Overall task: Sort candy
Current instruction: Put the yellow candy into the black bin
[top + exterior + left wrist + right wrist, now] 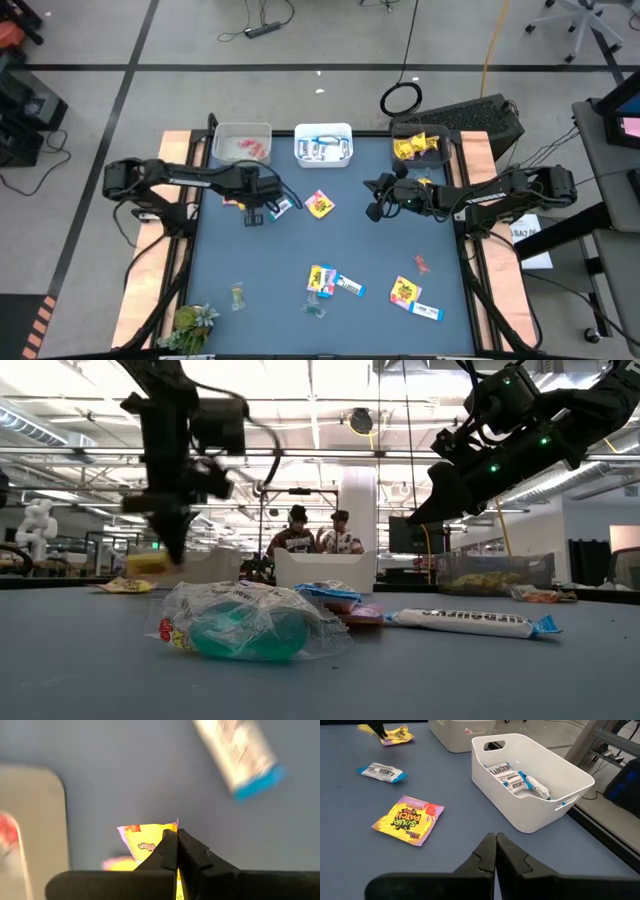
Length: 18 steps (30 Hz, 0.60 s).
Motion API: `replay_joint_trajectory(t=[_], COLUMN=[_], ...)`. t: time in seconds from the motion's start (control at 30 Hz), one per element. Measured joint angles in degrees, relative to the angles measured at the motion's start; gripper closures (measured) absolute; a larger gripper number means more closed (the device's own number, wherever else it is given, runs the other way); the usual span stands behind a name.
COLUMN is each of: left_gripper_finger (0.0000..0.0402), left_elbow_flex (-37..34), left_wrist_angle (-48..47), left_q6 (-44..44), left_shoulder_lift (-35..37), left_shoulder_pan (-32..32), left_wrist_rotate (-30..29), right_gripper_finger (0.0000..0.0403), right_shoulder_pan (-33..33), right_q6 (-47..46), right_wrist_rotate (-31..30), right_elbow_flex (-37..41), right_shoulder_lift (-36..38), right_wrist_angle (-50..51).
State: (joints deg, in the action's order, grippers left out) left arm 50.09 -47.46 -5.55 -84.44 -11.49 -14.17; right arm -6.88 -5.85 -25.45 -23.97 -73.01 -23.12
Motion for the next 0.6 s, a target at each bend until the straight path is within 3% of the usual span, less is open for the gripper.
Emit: replay_joint_trajectory(t=[0.17, 0.33, 0.5, 0.6], left_gripper_finger=[0.0399, 0.0399, 0.04, 0.04], left_elbow_flex=[-0.05, -1.98, -5.72, -8.11], left_wrist_angle=[9.71, 24.1, 41.27, 50.18], left_q6=[3.47, 3.67, 2.18, 1.89], left_shoulder_lift=[5.62, 8.25, 8.37, 8.32], left_shoulder_pan=[0.02, 0.09, 0.09, 0.1], left_wrist_rotate=[6.34, 13.51, 25.27, 28.78], right_gripper_finger=[0.0403, 0.0403, 0.0403, 0.0403], right_shoulder_pan=[0.03, 0.03, 0.03, 0.03], right_q6=[-0.03, -0.39, 0.57, 0.7], right_wrist_rotate=[0.64, 7.43, 13.13, 16.59], right_elbow_flex=[0.0, 0.0, -0.04, -0.09], right_shoulder_lift=[0.0, 0.0, -2.48, -5.2], right_wrist_angle=[0.28, -0.56, -7.0, -11.16])
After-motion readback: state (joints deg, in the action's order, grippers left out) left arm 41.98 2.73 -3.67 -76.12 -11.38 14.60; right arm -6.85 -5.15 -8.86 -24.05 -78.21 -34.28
